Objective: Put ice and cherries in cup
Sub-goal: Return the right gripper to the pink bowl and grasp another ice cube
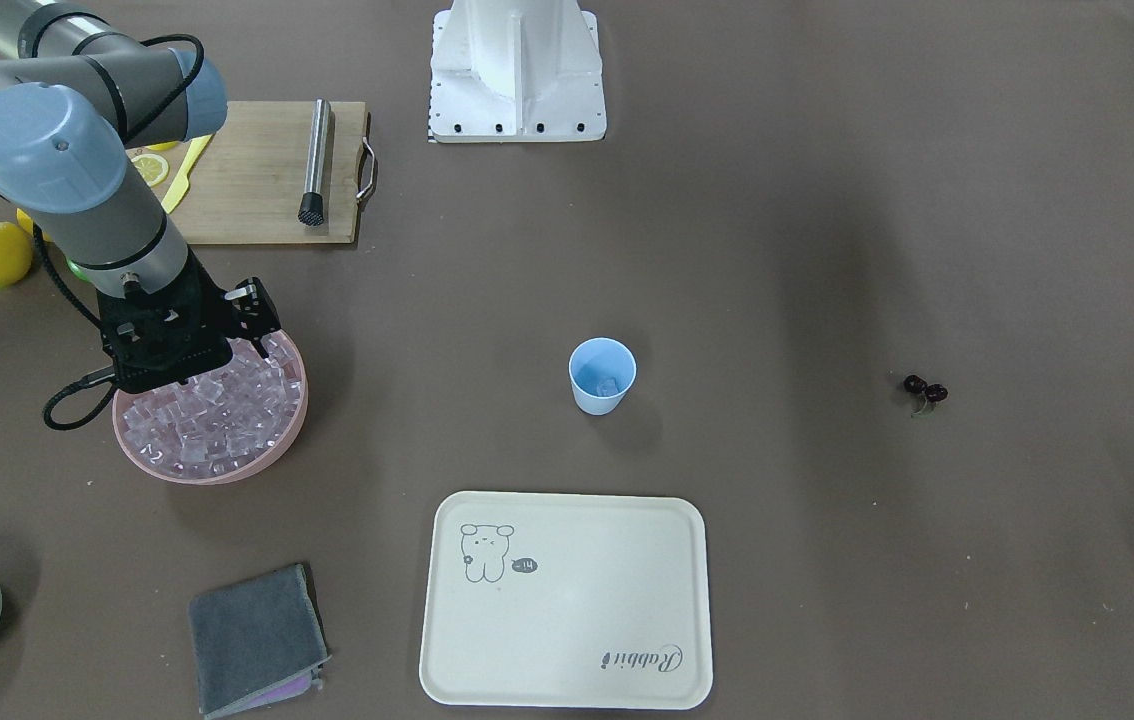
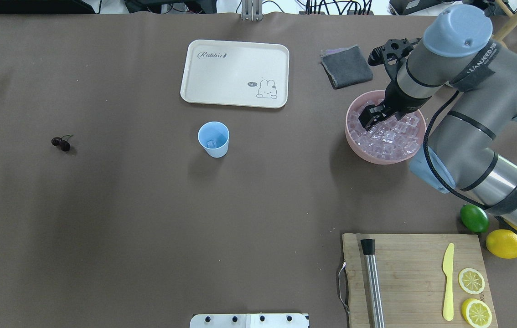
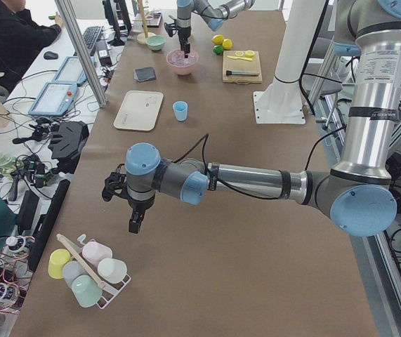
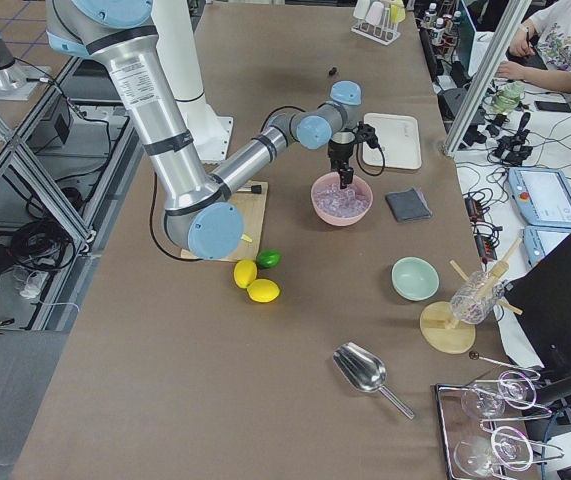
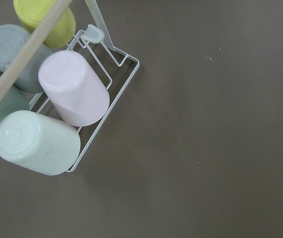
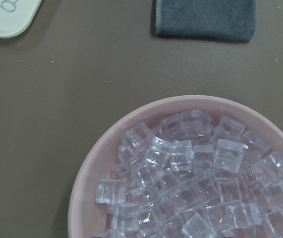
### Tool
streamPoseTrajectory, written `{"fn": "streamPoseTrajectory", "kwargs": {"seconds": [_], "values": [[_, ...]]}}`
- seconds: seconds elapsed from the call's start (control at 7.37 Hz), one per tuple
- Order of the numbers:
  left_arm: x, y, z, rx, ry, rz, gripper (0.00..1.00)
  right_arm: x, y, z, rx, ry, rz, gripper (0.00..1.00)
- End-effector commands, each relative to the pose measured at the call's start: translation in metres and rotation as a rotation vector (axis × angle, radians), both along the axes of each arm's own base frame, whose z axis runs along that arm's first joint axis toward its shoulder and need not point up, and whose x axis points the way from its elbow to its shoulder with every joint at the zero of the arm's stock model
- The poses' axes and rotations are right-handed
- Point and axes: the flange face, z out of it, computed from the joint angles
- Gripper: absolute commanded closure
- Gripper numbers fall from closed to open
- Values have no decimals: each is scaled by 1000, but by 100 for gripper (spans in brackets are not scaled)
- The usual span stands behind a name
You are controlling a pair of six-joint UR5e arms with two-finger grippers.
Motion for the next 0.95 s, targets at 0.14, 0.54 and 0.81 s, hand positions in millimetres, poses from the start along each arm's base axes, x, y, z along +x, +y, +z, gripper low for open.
{"fn": "streamPoseTrajectory", "kwargs": {"seconds": [0.14,0.54,0.81], "values": [[1,2,8,-12,-1,4,2,1,-7,20,-92,21,89,15],[1,2,6,-10,-1,2,2,-16,-23,58,-103,-33,149,15],[1,-1,8,-13,-1,2,2,-13,-21,59,-101,-34,150,15]]}}
